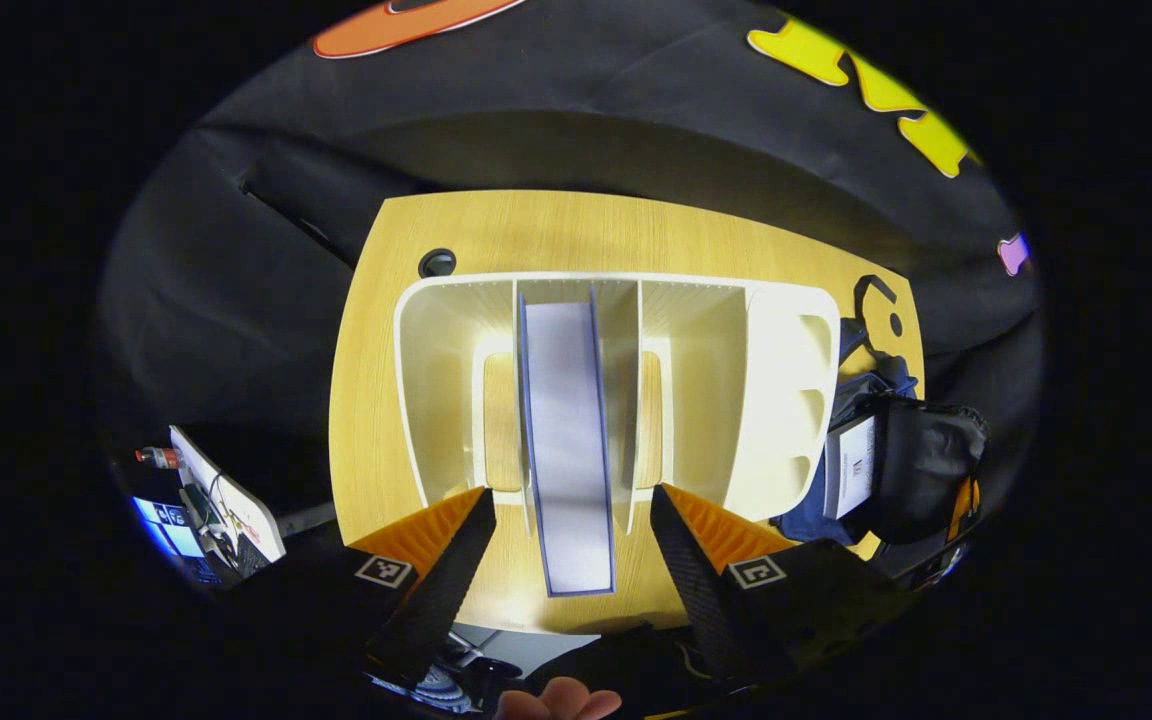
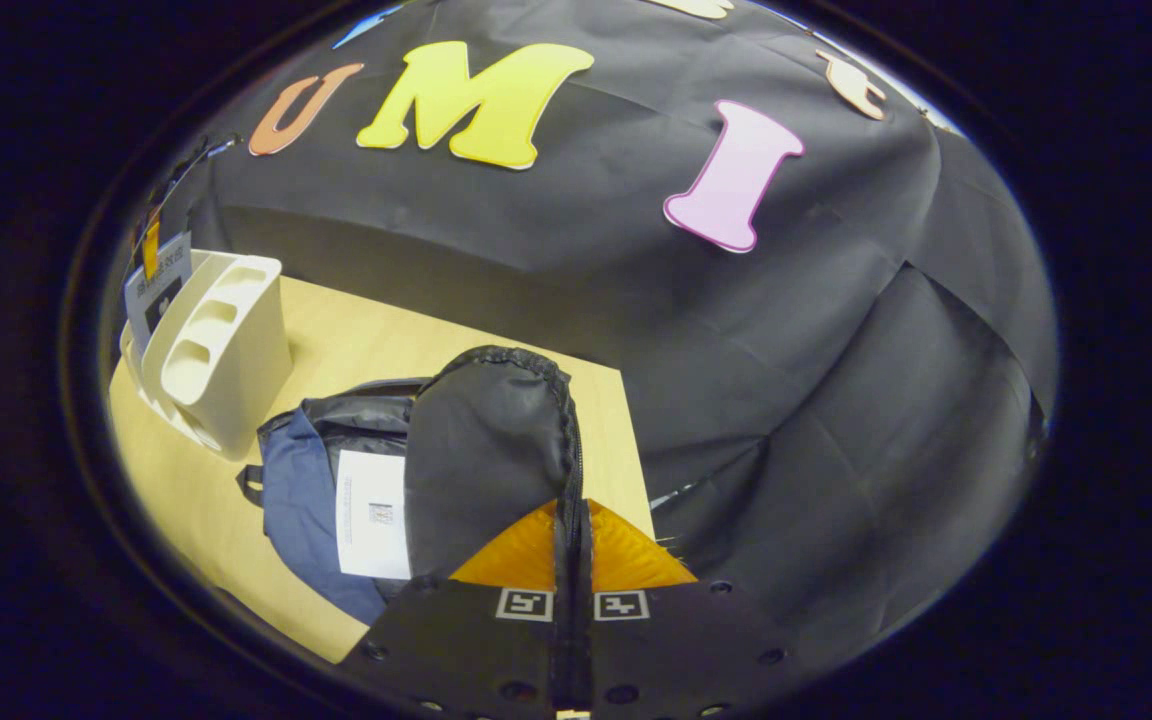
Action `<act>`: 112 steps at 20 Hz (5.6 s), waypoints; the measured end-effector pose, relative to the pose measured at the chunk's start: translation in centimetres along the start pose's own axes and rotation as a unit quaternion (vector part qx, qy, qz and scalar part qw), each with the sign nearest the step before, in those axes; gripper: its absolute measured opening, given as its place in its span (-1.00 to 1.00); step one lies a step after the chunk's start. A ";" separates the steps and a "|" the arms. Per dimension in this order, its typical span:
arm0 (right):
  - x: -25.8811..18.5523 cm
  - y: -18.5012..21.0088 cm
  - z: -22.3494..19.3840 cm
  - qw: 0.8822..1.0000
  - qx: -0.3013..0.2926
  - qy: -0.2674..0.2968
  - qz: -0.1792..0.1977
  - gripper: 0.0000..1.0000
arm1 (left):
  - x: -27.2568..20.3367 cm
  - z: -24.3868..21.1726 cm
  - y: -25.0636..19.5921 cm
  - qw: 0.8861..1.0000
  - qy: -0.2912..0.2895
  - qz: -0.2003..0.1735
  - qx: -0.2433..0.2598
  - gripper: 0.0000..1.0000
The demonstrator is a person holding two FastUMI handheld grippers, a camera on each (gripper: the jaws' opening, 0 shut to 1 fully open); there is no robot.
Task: Open the schoolbag, grab two books from the bookshelf and put them into the schoolbag.
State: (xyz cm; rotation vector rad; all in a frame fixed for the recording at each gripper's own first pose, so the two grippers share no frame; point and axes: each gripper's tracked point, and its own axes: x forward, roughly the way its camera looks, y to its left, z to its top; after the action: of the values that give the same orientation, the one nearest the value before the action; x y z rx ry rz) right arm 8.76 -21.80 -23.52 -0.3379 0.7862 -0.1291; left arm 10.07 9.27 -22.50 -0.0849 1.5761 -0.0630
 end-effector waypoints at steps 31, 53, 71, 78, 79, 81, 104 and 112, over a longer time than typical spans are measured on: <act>0.4 -0.3 -1.4 1.000 0.009 -0.005 0.023 -0.99 | -5.1 -3.8 0.2 0.999 -0.022 0.022 -0.012 -0.13; -0.4 0.9 -1.8 0.999 0.010 -0.021 0.044 -0.99 | -13.6 -8.2 -15.9 0.930 -0.161 -0.323 -0.075 -0.19; 1.2 -0.3 -2.9 0.998 0.011 0.007 0.056 -0.99 | 2.4 -10.2 -33.8 0.912 -0.125 -0.378 -0.099 -0.16; 1.1 -0.8 -2.6 0.998 0.016 0.007 0.059 -0.99 | 4.6 -10.3 -35.9 0.895 -0.118 -0.412 -0.126 -0.19; 0.9 -0.9 -2.4 0.998 0.017 0.008 0.060 -0.99 | 4.8 -10.3 -36.4 0.892 -0.119 -0.418 -0.127 -0.16; 0.6 -1.2 -1.8 0.998 0.020 0.005 0.058 -0.99 | 4.8 -10.4 -37.4 0.887 -0.124 -0.428 -0.121 -0.20; -0.8 -1.2 2.1 0.996 0.026 -0.010 0.082 -0.99 | 10.3 -10.0 -48.2 0.829 -0.063 -0.529 -0.169 -0.20; -0.3 -1.0 2.1 0.996 0.032 -0.009 0.087 -0.99 | 11.4 -9.8 -48.4 0.836 -0.038 -0.521 -0.168 -0.12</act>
State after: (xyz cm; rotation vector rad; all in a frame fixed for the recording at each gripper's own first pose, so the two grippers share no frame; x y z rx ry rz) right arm 10.05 -22.12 -21.59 -0.2084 0.7880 0.0113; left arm 0.94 -40.13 -29.25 -1.2096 1.2791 -0.6272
